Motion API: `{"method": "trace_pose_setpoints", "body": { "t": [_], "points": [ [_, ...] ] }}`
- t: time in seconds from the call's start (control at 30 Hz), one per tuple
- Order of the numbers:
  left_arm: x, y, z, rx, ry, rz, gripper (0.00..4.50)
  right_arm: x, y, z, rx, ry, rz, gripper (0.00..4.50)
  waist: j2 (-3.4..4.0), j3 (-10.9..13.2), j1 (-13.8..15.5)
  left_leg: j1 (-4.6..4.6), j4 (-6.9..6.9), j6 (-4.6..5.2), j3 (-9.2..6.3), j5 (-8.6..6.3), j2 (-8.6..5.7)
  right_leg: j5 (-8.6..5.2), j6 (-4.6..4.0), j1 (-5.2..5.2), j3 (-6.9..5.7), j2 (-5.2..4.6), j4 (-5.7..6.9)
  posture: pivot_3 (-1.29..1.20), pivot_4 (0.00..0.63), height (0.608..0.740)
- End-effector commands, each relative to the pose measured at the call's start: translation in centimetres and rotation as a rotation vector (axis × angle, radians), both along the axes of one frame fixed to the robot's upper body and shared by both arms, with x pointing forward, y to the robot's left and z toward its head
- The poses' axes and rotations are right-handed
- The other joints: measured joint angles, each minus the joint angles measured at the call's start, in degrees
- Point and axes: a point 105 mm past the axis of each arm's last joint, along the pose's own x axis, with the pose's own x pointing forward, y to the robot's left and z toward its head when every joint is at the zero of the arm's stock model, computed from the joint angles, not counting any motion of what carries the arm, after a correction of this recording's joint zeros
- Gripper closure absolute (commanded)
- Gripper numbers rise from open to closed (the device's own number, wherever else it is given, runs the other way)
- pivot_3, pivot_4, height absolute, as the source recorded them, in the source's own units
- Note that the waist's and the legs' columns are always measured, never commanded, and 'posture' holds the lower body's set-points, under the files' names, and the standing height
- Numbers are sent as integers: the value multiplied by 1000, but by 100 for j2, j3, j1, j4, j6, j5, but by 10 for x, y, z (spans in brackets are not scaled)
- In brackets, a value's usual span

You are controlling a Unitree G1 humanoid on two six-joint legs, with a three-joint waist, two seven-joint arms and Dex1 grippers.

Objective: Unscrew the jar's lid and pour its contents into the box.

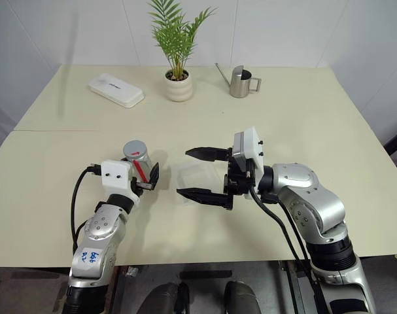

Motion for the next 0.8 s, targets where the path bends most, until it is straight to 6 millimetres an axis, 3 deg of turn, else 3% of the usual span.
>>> {"method": "trace_pose_setpoints", "body": {
  "t": [0.03,0.2,0.3,0.43,0.53,0.8],
  "points": [
    [10,-2,8,9,-29,1,19,-7,1,8,16,-39,17,0,0,0,2,0,0,0,0,0,0,0,0,0,0,0,0,0,150,740],
    [18,-10,7,12,-21,-16,19,-6,1,8,18,-36,11,0,0,0,9,0,4,0,0,0,0,1,1,1,-3,0,2,0,150,740],
    [17,-10,9,16,-28,-10,553,-6,1,8,18,-35,8,0,0,0,8,-1,0,0,0,0,0,1,1,0,-4,1,-1,0,150,740],
    [13,-1,10,21,-31,17,1798,-4,1,7,18,-34,7,0,0,0,6,-1,1,0,0,0,0,1,1,1,-5,1,0,0,150,740],
    [12,5,12,29,-38,29,2486,-3,2,7,19,-35,6,0,0,0,4,-1,3,0,-1,0,0,1,1,1,-5,0,0,0,150,740],
    [10,17,21,60,-82,-56,2528,1,2,7,28,-32,-10,0,0,0,-5,0,-1,-1,-1,0,0,1,1,-1,-5,0,0,0,150,740]
  ]
}}
